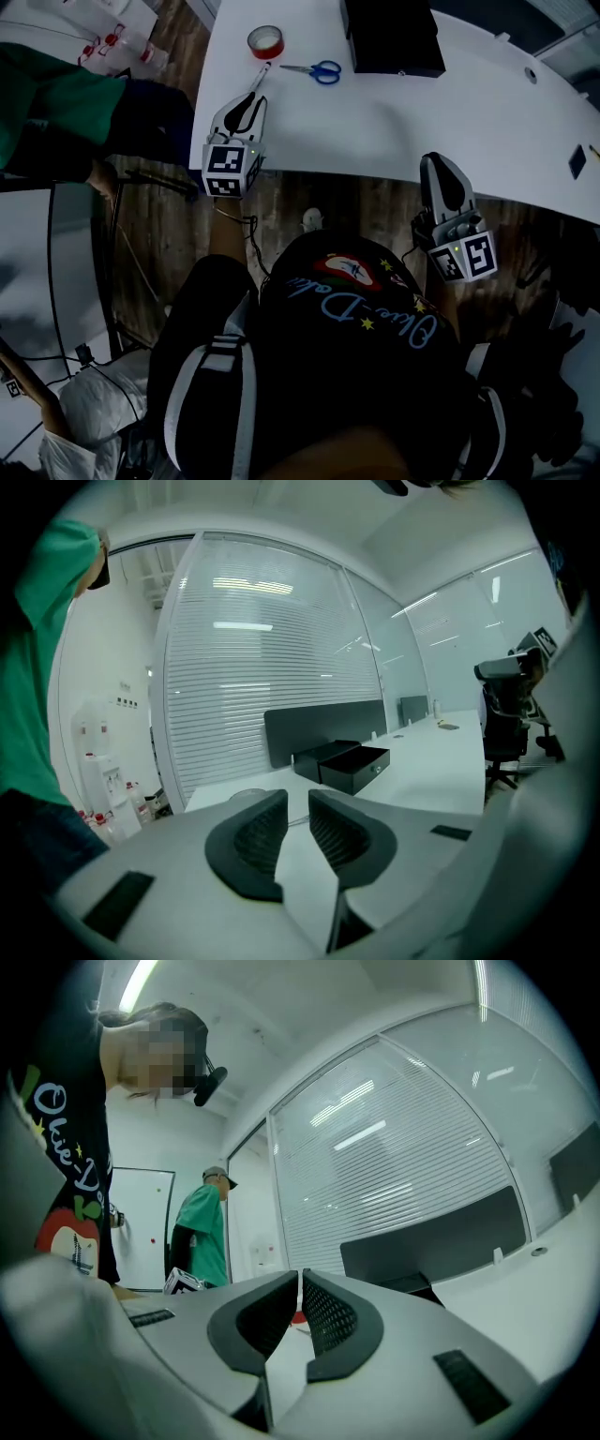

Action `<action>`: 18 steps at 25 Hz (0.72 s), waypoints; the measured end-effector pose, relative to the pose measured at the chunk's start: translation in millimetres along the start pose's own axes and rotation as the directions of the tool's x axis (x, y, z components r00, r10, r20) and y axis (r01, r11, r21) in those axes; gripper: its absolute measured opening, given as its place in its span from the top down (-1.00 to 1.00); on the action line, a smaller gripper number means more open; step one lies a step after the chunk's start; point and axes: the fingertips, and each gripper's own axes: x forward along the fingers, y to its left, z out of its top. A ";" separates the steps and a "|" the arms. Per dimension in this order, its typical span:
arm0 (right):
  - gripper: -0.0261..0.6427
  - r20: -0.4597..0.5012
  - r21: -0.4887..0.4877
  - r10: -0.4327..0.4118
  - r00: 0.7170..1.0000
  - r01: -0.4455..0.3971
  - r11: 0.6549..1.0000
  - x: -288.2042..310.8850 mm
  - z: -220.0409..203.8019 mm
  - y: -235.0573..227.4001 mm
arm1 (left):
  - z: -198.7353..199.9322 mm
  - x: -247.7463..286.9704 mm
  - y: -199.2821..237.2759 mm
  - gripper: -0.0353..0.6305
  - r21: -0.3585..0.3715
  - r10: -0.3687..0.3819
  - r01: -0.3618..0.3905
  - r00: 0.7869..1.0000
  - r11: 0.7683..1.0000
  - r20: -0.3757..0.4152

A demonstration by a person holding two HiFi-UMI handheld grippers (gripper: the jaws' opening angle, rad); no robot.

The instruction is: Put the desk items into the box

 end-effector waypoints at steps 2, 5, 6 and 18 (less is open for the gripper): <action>0.85 -0.005 -0.003 -0.021 1.000 0.021 1.000 1.0 -1.6 -0.5 | -5.7 7.1 9.7 0.69 0.005 -0.008 0.008 1.000 1.000 -0.018; 0.85 -0.012 -0.008 -0.056 0.998 0.056 0.998 2.3 -3.5 -1.3 | -15.3 19.5 21.9 0.70 0.005 -0.029 0.029 0.999 1.000 -0.041; 0.85 -0.014 -0.010 -0.066 0.998 0.066 0.998 2.9 -4.2 -1.2 | -18.7 23.4 25.4 0.69 0.004 -0.037 0.037 0.998 0.999 -0.051; 0.85 -0.044 -0.038 -0.162 0.986 0.161 0.986 13.5 -13.0 7.7 | -55.5 67.0 51.6 0.64 -0.022 -0.132 0.131 0.981 0.991 -0.141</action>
